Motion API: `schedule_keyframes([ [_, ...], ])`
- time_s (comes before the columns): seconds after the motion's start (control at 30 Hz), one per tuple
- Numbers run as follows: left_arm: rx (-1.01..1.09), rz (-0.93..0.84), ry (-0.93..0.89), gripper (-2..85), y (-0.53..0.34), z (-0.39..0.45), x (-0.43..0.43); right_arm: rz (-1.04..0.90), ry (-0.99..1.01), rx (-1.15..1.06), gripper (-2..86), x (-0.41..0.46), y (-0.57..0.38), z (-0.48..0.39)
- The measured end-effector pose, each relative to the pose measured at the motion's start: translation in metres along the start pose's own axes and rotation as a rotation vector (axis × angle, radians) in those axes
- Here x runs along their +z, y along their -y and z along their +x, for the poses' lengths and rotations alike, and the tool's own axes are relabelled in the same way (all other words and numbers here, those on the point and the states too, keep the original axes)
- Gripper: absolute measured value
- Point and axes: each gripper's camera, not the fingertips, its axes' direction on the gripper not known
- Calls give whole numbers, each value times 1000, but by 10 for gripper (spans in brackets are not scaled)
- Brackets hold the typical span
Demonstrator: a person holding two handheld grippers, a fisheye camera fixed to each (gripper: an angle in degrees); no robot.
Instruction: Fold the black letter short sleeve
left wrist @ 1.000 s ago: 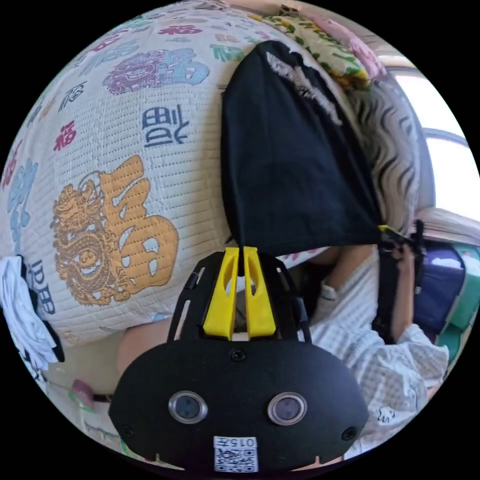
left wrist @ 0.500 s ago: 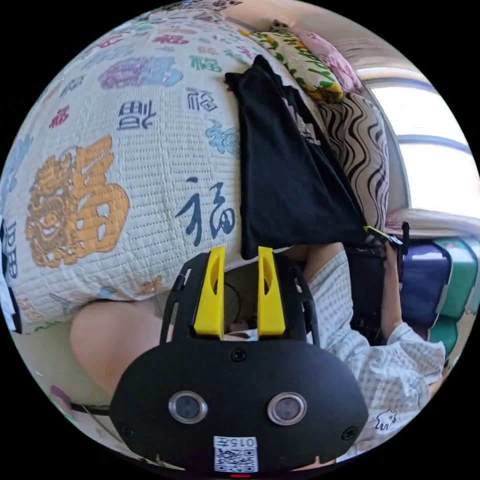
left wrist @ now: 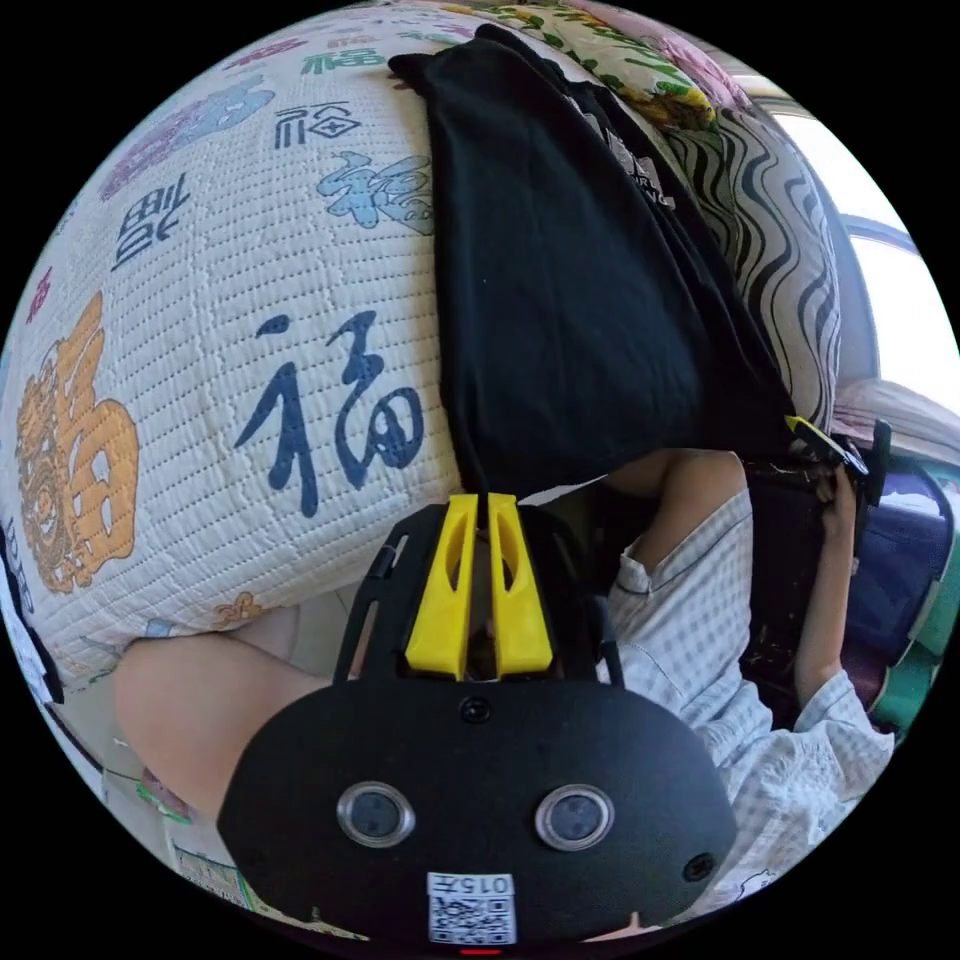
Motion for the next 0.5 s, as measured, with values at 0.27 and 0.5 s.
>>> schedule_keyframes([
  [0.27,85,270,-238,-4,-85,-69,-138,1,208,-52,-4,-28,-33,-10],
  [0.5,139,534,-275,-4,-212,-116,-288,51,607,-76,-5,-37,-95,-17],
])
